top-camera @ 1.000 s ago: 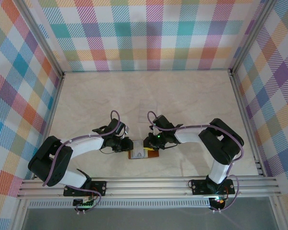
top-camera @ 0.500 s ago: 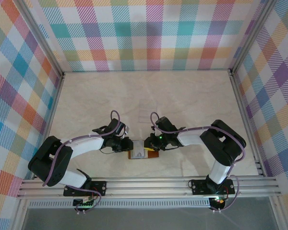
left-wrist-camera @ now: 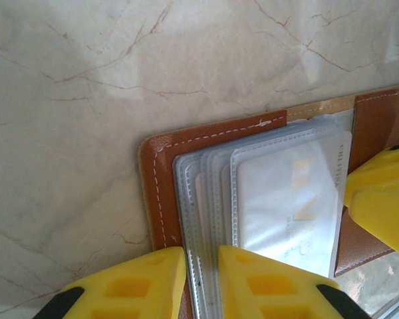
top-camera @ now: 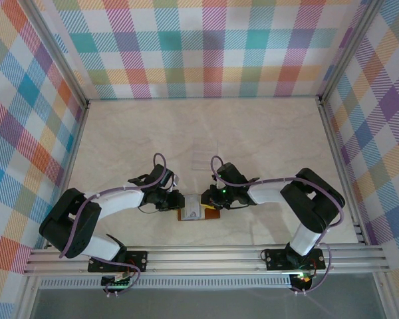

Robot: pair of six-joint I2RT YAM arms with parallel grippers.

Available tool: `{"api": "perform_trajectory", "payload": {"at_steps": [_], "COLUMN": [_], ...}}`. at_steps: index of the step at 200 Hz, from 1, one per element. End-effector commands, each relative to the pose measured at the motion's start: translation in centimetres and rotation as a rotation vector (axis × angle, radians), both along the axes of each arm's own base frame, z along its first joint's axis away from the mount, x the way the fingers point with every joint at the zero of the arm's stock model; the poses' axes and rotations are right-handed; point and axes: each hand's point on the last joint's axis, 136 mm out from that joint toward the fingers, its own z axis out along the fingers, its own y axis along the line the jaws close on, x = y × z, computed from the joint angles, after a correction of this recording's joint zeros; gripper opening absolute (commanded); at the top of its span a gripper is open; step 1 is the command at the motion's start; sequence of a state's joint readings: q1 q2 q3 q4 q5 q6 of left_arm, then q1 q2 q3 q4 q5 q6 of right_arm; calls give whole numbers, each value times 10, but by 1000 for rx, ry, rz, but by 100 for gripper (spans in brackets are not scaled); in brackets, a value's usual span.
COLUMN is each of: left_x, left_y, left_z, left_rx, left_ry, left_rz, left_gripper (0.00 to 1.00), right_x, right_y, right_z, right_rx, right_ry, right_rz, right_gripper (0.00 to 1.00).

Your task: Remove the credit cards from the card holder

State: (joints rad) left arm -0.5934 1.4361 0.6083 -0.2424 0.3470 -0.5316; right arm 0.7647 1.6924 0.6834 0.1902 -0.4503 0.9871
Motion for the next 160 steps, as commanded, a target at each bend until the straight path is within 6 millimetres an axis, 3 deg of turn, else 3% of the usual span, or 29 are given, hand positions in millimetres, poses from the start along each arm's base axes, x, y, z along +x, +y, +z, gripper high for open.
{"api": "perform_trajectory", "payload": {"at_steps": [1,45,91,160], "left_x": [-40,-39,-41,-41], "left_y": [33,33,35,35], "left_z": [-33,-31,-33,-33], "left_rx": [171,173,180,178], "left_ry": [164,164,169,168], "left_rz": [-4,-5,-5,-6], "left_gripper": [23,23,23,23], "right_x": [-6,-10,-8,-14], "right_y": [10,10,7,18], "right_z": [-2,-15,-12,-10], "right_rx": [80,75,67,129], "right_ry": [40,76,42,69], "right_rz": [40,46,39,106], "right_gripper": [20,19,24,19]}}
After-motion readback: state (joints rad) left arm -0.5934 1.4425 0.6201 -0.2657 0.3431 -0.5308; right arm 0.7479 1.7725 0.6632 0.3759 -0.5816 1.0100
